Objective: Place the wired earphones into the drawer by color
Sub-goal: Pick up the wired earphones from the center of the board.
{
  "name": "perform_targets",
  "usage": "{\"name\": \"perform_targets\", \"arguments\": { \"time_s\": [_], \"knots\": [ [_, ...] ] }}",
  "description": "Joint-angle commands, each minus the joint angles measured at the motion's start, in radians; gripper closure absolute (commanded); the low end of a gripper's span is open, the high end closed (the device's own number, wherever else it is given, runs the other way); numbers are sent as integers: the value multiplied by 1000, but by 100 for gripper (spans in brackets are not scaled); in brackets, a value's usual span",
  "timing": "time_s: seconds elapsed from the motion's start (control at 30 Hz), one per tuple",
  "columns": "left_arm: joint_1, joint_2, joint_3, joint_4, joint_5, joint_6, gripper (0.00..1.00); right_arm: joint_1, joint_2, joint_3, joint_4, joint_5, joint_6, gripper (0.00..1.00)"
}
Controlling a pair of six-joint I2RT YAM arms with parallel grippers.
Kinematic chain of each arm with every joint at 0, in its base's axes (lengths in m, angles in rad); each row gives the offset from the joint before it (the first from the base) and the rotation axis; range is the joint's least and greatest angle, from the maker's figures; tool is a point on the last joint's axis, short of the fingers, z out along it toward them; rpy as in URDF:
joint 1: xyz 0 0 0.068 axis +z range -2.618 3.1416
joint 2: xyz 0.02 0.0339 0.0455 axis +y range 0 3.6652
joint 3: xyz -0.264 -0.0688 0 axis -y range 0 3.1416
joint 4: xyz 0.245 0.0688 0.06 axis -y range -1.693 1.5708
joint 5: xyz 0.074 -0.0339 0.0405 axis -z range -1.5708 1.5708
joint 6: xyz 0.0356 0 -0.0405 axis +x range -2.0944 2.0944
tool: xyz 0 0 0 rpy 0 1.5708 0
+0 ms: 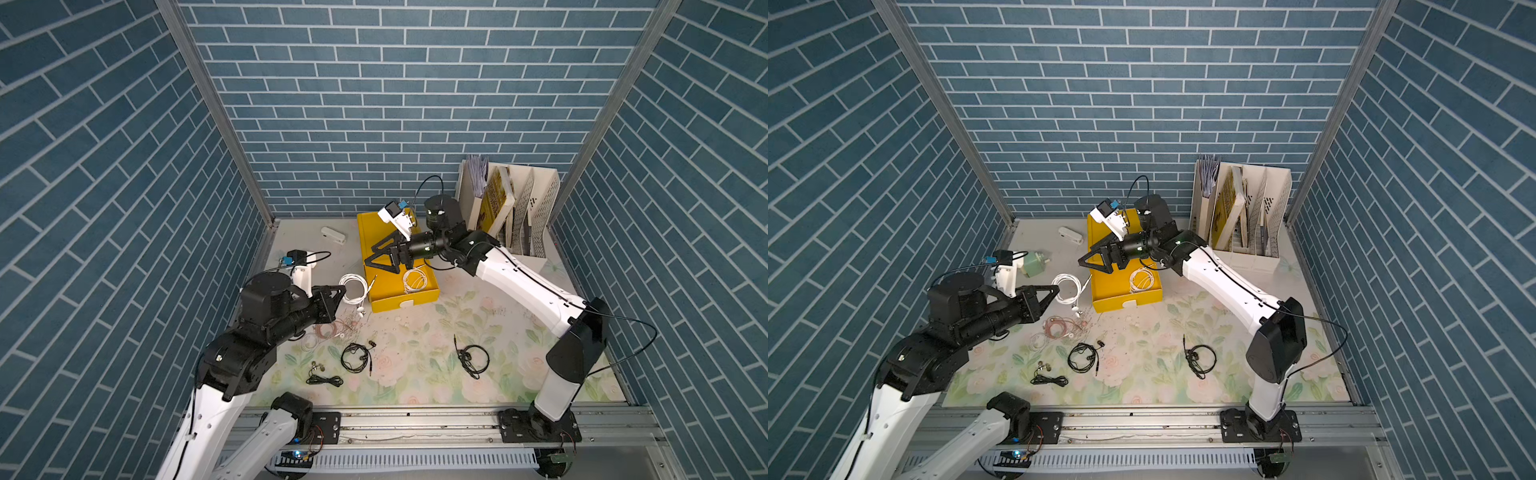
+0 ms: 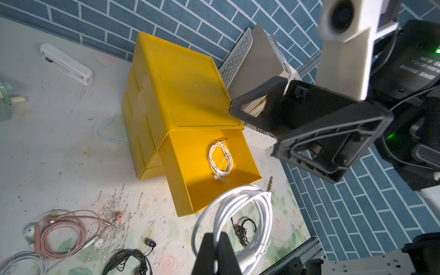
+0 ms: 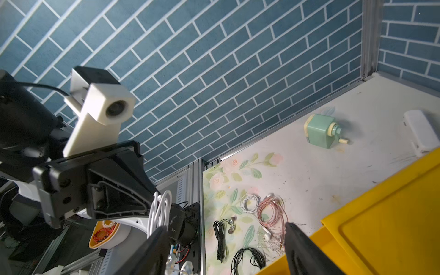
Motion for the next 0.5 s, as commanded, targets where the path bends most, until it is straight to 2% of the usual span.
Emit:
{"name": "perform_targets", "arguments": {
  "time_s": [0.0,0.47],
  "knots": [
    [4,-3,-14,45,36,15,100,28,-8,32,-43,-19,-75,23],
    [4,16,-45,59,9,30,100,39,-94,-75,11,-66,-57,26]
  ]
}}
